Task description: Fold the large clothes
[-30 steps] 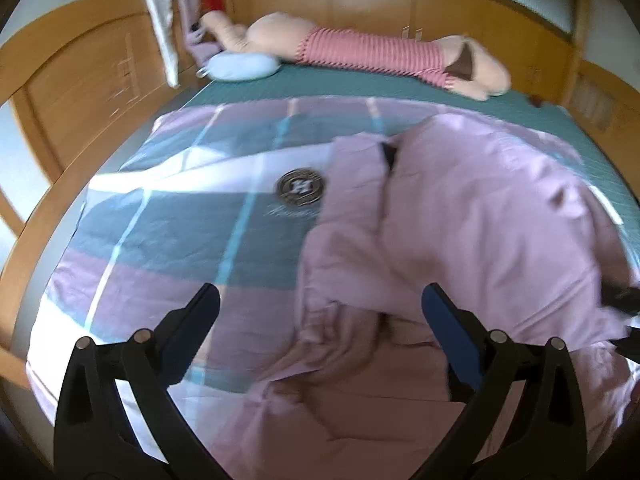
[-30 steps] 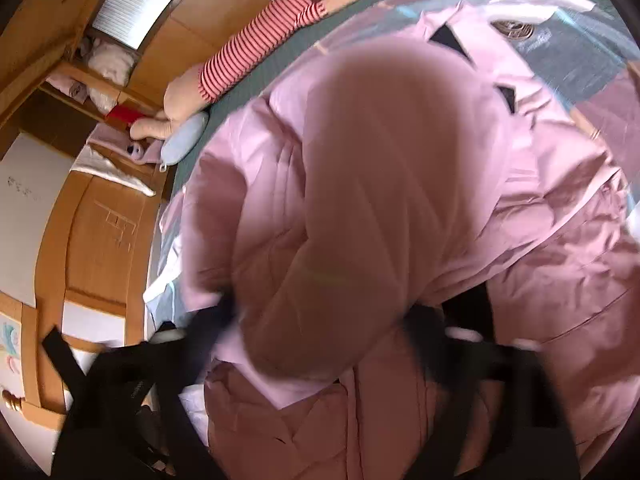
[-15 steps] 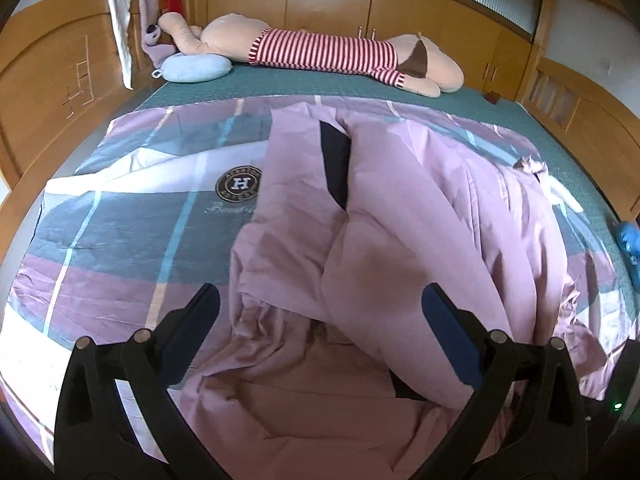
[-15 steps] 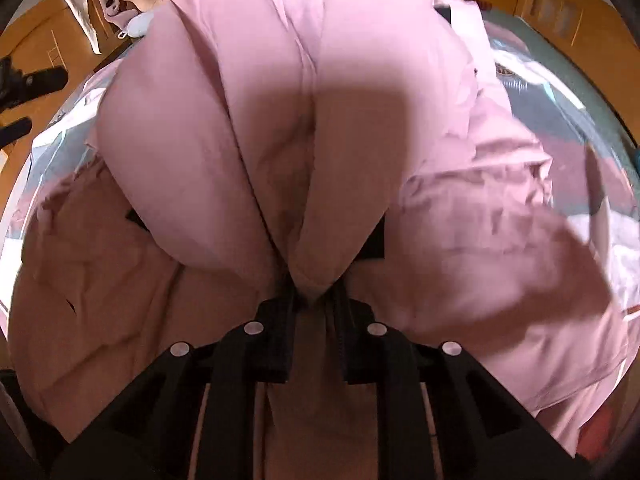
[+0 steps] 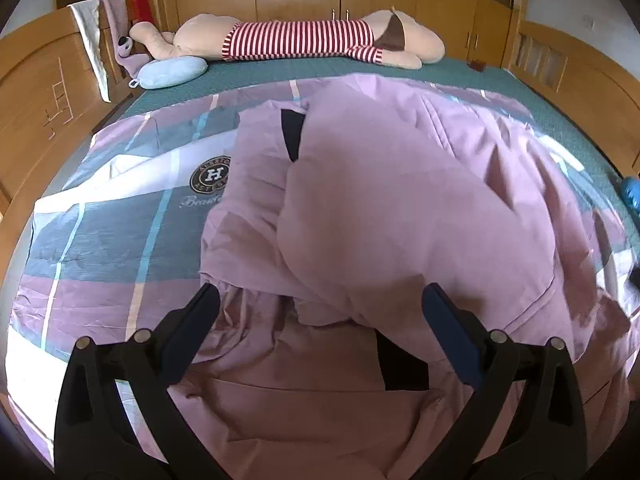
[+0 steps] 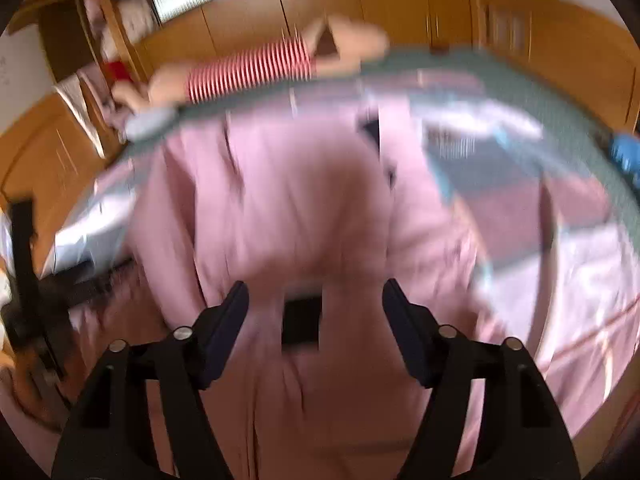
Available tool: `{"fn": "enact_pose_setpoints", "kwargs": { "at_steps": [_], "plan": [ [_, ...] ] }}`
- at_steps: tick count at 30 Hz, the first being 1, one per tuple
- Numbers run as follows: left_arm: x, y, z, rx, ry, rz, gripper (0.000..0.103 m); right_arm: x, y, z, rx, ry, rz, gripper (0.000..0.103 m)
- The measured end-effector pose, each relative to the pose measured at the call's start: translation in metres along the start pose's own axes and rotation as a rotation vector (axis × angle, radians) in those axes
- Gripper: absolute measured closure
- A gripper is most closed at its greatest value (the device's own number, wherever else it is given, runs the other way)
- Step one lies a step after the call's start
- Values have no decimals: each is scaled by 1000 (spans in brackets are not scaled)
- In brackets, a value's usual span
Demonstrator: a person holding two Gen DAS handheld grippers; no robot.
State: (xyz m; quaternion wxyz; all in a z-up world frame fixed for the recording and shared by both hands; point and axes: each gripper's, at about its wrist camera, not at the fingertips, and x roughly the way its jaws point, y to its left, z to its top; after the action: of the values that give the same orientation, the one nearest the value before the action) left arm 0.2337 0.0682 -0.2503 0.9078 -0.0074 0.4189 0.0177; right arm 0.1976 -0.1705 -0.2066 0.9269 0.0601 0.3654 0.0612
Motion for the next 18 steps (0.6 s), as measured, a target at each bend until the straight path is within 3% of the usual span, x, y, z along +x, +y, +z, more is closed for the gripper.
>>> {"fn": "enact_pose_setpoints", "kwargs": {
  "at_steps": [4,7,9,11,18],
  "plan": [
    [7,-8,-3,25,11,2,2,27,25,18,-118,-42,21,48],
    [12,-11,-4,45,17,7,2,69,31,14,-159,24,5,58],
    [16,-12,-5,51,22,6,2,102,23,2,-135,124,-21,58],
    [18,-12,-5,52,26,-2,2,121,15,-9,-121,162,-28,57],
    [26,-18,-9,66,14,-1,2,119,15,-7,-129,160,-26,53]
  ]
}}
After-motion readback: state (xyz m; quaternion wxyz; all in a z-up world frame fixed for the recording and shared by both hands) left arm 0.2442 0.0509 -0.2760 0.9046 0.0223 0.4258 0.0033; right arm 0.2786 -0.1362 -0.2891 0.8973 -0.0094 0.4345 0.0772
